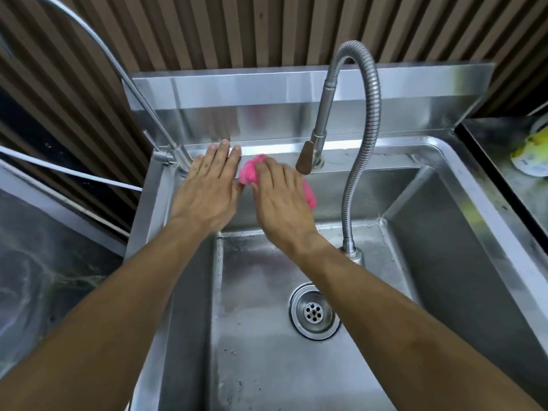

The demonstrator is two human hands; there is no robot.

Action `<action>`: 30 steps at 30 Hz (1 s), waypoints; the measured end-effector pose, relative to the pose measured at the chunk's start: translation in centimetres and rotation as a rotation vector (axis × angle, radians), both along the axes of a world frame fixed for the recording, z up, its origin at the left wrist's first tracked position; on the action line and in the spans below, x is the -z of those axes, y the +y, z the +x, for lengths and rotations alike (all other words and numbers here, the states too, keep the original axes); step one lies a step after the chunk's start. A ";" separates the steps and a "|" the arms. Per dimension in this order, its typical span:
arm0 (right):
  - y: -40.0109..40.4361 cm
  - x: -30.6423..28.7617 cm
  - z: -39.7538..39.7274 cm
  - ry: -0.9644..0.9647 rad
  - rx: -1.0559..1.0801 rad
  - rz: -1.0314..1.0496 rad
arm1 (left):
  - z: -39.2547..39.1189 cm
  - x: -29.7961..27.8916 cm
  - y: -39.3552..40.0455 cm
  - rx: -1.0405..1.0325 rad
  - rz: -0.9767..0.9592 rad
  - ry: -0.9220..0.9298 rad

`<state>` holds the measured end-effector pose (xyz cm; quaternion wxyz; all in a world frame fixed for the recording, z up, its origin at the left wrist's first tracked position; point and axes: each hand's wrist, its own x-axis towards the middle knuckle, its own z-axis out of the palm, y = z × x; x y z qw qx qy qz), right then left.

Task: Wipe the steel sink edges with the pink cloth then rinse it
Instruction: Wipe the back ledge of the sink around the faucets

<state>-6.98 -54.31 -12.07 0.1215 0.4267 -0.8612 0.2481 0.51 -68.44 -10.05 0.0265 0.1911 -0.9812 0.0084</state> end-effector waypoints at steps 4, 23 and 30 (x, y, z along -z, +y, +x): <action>7.6 -4.7 3.3 -0.270 -0.071 -0.244 | 0.0 -0.4 0.1 0.010 0.070 0.014; 10.2 -2.1 -12.6 0.065 -0.014 0.173 | -6.6 1.3 4.5 0.105 -0.025 0.155; 8.9 -1.1 -11.8 0.196 -0.041 0.269 | -7.1 2.1 4.5 0.063 -0.052 0.197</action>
